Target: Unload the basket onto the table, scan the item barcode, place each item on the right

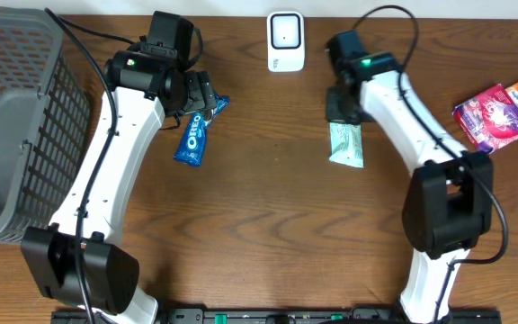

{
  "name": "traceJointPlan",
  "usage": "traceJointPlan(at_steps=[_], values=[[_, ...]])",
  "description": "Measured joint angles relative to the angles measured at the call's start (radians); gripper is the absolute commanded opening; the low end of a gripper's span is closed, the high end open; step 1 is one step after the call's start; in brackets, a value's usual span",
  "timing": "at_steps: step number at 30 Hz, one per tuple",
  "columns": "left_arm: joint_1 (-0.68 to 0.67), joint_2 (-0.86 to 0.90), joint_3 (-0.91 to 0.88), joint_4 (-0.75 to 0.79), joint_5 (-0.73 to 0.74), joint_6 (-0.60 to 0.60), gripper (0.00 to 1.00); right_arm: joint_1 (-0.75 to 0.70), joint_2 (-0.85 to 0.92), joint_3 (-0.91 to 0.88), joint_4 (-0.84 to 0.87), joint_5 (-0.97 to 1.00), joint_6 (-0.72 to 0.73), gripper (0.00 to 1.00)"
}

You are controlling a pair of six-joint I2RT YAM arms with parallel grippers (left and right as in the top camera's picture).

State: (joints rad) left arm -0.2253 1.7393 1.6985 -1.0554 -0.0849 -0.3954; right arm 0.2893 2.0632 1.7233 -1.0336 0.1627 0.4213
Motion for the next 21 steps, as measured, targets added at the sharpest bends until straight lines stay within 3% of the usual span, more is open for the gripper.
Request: traceJointPlan(at_steps=[15,21], values=[[0.0,0.0,0.0,0.0,0.0,0.0,0.98,-0.029,-0.018,-0.269,0.214,-0.088,-0.019,0.01],[0.0,0.0,0.0,0.0,0.0,0.0,0.98,-0.029,-0.029,-0.277,0.132,-0.111,-0.017,0.01]])
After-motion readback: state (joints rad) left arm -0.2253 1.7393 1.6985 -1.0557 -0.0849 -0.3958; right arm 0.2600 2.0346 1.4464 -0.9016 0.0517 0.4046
